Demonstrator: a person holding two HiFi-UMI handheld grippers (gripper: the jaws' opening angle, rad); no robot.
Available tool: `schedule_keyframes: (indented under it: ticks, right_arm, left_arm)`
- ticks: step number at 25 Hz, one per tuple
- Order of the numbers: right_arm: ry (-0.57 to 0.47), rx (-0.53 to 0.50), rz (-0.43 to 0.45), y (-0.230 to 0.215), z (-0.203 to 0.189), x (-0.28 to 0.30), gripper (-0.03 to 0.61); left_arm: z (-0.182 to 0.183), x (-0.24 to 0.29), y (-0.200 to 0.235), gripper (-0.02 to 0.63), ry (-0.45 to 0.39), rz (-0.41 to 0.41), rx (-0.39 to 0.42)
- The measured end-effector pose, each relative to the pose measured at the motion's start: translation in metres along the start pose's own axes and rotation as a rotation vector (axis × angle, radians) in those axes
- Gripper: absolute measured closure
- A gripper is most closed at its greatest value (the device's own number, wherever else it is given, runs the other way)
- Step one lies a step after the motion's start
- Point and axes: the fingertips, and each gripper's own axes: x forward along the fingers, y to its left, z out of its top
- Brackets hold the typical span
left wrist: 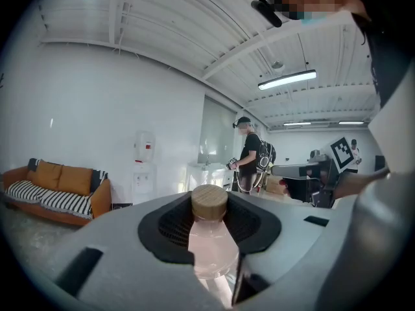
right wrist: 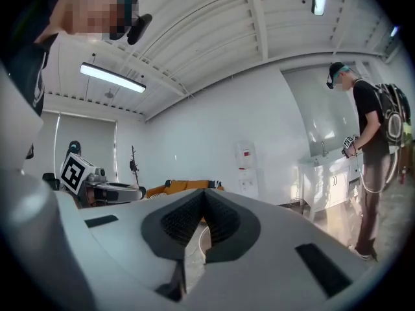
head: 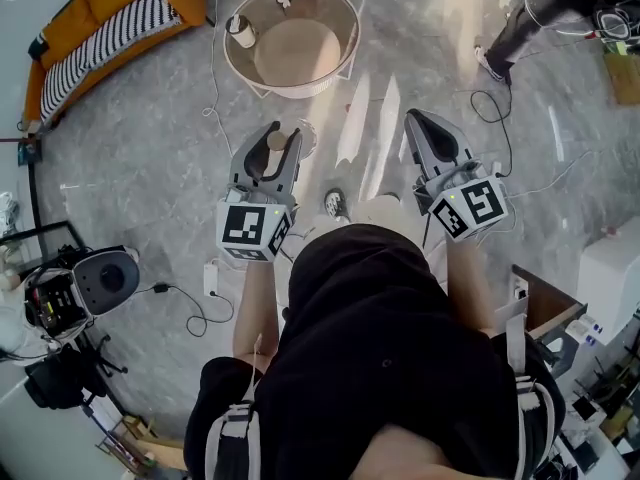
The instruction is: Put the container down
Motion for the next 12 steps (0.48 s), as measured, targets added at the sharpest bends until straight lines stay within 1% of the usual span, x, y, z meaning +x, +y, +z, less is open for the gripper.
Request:
schedule_keyframes:
  ticks: [3,8,10,12]
  right_arm:
    - [0.024,-0.013,-0.012,-0.001,-0.006,0.0,0.574]
    - [0.022,0.026,-0.033,-0.018,-0.008,-0.002,0.574]
    - [0.032,0.044,-0.021,-0.023,-0.01,-0.001,0.574]
    - [0.045,0.038,0.001,-0.029,-0.011,0.003,0.574]
  left_arm:
    - [-0.005,0.005,0.002,0.476,0.006,0.001,-0.004]
    - [-0.013,0.026,-0.002,0.475,0.018,-0.024,-0.017]
    - [-0.017,0.033,-0.005,0.476,0.031,-0.029,-0.03]
    - [-0.018,0.043,-0.007,0.476,0.042,-0.028,-0.039]
